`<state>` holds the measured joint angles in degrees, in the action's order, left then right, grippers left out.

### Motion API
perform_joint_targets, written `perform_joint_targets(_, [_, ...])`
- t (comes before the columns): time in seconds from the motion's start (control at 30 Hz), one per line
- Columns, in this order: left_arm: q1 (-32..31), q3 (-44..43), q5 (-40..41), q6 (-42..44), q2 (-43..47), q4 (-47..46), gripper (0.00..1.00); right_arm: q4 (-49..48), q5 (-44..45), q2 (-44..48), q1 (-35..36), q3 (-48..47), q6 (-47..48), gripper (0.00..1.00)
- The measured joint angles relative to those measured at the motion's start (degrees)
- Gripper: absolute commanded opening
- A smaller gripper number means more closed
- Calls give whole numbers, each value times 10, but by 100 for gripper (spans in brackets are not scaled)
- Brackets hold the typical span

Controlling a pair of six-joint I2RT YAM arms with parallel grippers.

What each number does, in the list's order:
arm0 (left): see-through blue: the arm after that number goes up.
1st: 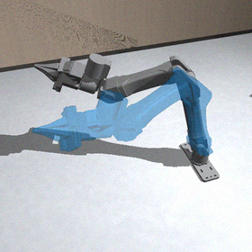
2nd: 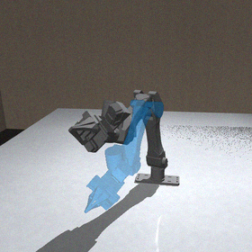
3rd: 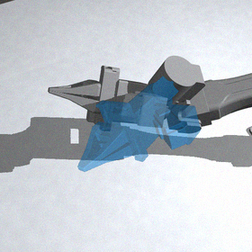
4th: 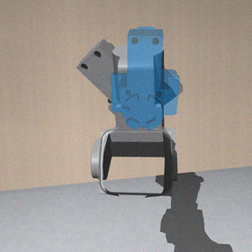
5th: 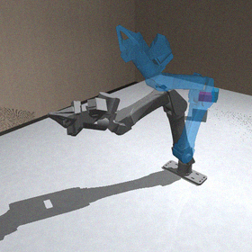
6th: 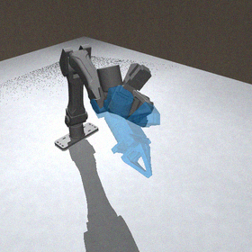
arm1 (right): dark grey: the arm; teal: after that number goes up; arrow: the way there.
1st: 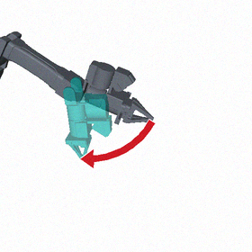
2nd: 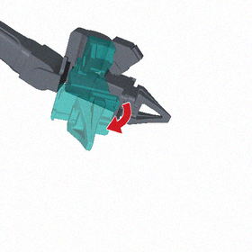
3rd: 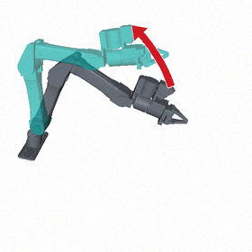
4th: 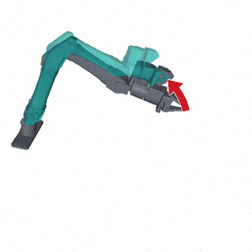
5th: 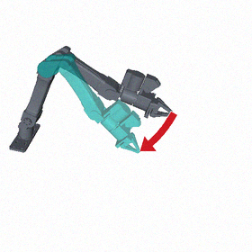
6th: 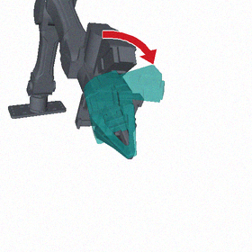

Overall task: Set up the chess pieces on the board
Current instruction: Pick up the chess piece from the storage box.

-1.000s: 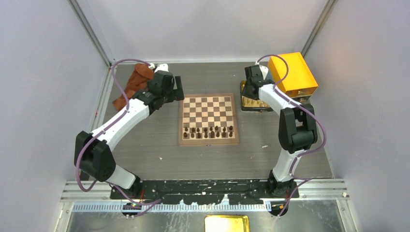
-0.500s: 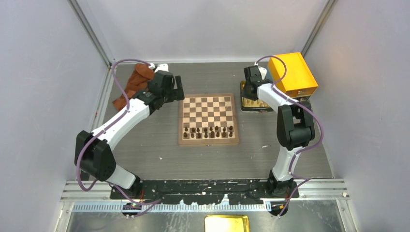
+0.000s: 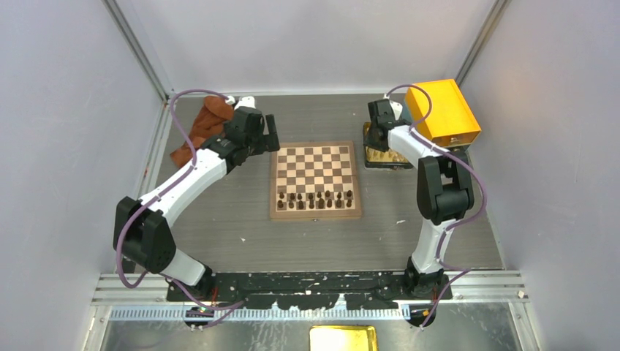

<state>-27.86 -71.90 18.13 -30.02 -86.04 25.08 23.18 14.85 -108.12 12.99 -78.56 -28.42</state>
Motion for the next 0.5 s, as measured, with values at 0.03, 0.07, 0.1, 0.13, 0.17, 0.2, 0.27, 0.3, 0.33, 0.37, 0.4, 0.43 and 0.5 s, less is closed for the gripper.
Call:
perform_joint_targets(0.03, [0, 0, -1, 0, 0, 0, 100, 0, 0, -3, 0, 0, 0, 35])
perform_joint_targets(0.07, [0, 0, -2, 0, 0, 0, 100, 0, 0, -4, 0, 0, 0, 35])
perform_joint_targets(0.1, [0, 0, -2, 0, 0, 0, 100, 0, 0, -6, 0, 0, 0, 34])
perform_joint_targets(0.13, [0, 0, -2, 0, 0, 0, 100, 0, 0, -8, 0, -1, 0, 34])
perform_joint_targets(0.17, [0, 0, -2, -1, 0, -1, 100, 0, 0, -10, 0, -1, 0, 33])
perform_joint_targets(0.2, [0, 0, -2, -1, 0, -1, 100, 0, 0, -11, 0, -1, 0, 31])
perform_joint_targets(0.27, [0, 0, -3, -1, 0, -1, 100, 0, 0, -14, 0, -1, 0, 31])
perform_joint_targets(0.3, [0, 0, -3, -1, 0, -2, 100, 0, 0, -15, 0, -2, 0, 30])
perform_joint_targets(0.33, [0, 0, -3, -1, 0, -2, 100, 0, 0, -16, 0, -5, 0, 30])
perform_joint_targets(0.37, [0, 0, -3, -1, 0, -2, 100, 0, 0, -18, 0, -7, 0, 29])
perform_joint_targets(0.4, [0, 0, -3, -1, 0, -2, 100, 0, 0, -19, 0, -9, 0, 29])
perform_joint_targets(0.43, [0, 0, -3, -1, 0, -3, 100, 0, 0, -20, 0, -9, 0, 28])
perform_joint_targets(0.5, [0, 0, -4, -1, 0, -5, 100, 0, 0, -21, -1, -10, 0, 26])
